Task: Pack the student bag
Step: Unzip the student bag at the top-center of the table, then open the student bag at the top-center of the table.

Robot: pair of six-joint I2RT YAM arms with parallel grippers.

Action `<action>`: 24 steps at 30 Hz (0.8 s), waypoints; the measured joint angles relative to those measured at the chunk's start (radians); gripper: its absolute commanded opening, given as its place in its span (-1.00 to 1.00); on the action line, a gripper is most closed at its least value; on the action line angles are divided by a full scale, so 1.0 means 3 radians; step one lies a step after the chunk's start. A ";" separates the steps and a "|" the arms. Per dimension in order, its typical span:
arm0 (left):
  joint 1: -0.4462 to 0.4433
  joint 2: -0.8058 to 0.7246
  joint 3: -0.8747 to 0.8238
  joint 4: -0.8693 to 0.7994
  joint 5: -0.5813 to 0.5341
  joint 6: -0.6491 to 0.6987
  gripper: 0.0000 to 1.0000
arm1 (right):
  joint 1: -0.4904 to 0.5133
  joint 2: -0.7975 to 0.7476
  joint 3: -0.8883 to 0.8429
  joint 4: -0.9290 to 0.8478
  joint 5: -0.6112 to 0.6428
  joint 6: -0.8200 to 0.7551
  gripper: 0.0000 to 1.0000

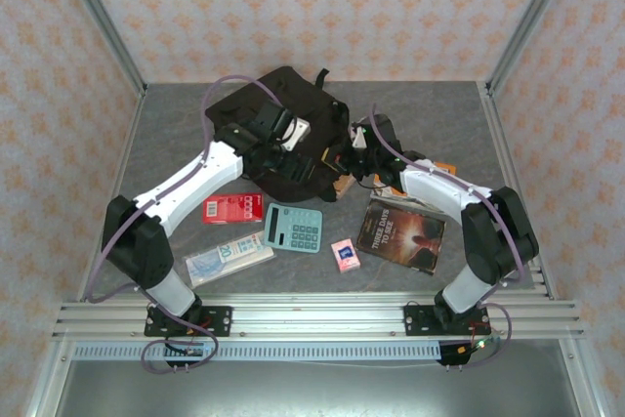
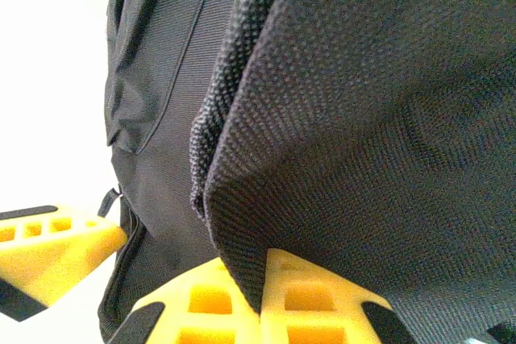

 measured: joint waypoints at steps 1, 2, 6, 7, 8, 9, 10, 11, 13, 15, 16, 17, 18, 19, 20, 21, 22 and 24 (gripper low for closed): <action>0.0000 0.0046 0.0025 0.0000 -0.0010 0.0004 0.24 | 0.0001 0.0000 -0.0005 0.0003 -0.0009 0.0000 -1.00; 0.0000 0.0092 0.0053 0.0000 -0.0023 0.0004 0.05 | 0.0001 0.0000 -0.0009 0.0005 -0.0010 0.0000 -1.00; 0.0000 0.0240 0.0151 0.0001 -0.0048 0.0025 -0.66 | 0.0001 0.0000 -0.0017 0.0014 -0.0033 -0.0001 -1.00; 0.0000 0.0248 0.0155 0.0005 -0.0036 0.0024 -0.81 | 0.0001 0.0000 -0.0017 0.0014 -0.0032 -0.0003 -1.00; 0.0000 0.0248 0.0156 0.0004 -0.0015 0.0022 -0.93 | 0.0001 0.0000 -0.0017 0.0014 -0.0029 -0.0004 -1.00; -0.0001 0.0248 0.0168 -0.0003 0.0013 0.0034 -1.00 | 0.0001 0.0000 -0.0018 0.0014 -0.0024 -0.0005 -1.00; -0.0003 0.0248 0.0178 -0.0001 0.0031 0.0037 -1.00 | 0.0000 0.0000 -0.0019 0.0014 -0.0008 -0.0010 -1.00; 0.0003 0.0247 0.0187 -0.0001 0.0047 0.0027 -1.00 | -0.0006 -0.0005 -0.0023 0.0011 0.0004 -0.0014 -1.00; 0.0014 0.0245 0.0191 0.0001 0.0075 0.0038 -1.00 | -0.0009 -0.0023 -0.0032 0.0006 0.0038 -0.0018 -1.00; 0.0038 0.0243 0.0191 0.0009 0.0135 0.0028 -1.00 | -0.0008 -0.0055 -0.0045 -0.0011 0.0090 -0.0039 -0.91; 0.0055 0.0235 0.0189 0.0024 0.0167 0.0017 -1.00 | -0.0008 -0.0074 -0.0051 -0.0014 0.0112 -0.0043 -0.82; 0.0078 0.0220 0.0184 0.0042 0.0214 0.0008 -1.00 | -0.0008 -0.0090 -0.0053 -0.0023 0.0130 -0.0053 -0.76; 0.0093 0.0202 0.0181 0.0053 0.0238 0.0003 -1.00 | -0.0008 -0.0106 -0.0053 -0.0031 0.0151 -0.0067 -0.71; 0.0113 0.0175 0.0178 0.0056 0.0244 0.0000 -1.00 | -0.0009 -0.0123 -0.0053 -0.0045 0.0170 -0.0079 -0.62; 0.0135 0.0141 0.0168 0.0061 0.0247 -0.0011 -1.00 | -0.0009 -0.0144 -0.0055 -0.0062 0.0192 -0.0089 -0.45; 0.0156 0.0113 0.0165 0.0062 0.0252 -0.0022 -1.00 | -0.0013 -0.0159 -0.0055 -0.0075 0.0210 -0.0107 -0.32; 0.0181 0.0083 0.0165 0.0065 0.0256 -0.0038 -1.00 | -0.0015 -0.0179 -0.0056 -0.0083 0.0226 -0.0108 -0.19; 0.0223 0.0027 0.0164 0.0081 0.0267 -0.0081 -1.00 | -0.0023 -0.0214 -0.0056 -0.0102 0.0264 -0.0126 0.03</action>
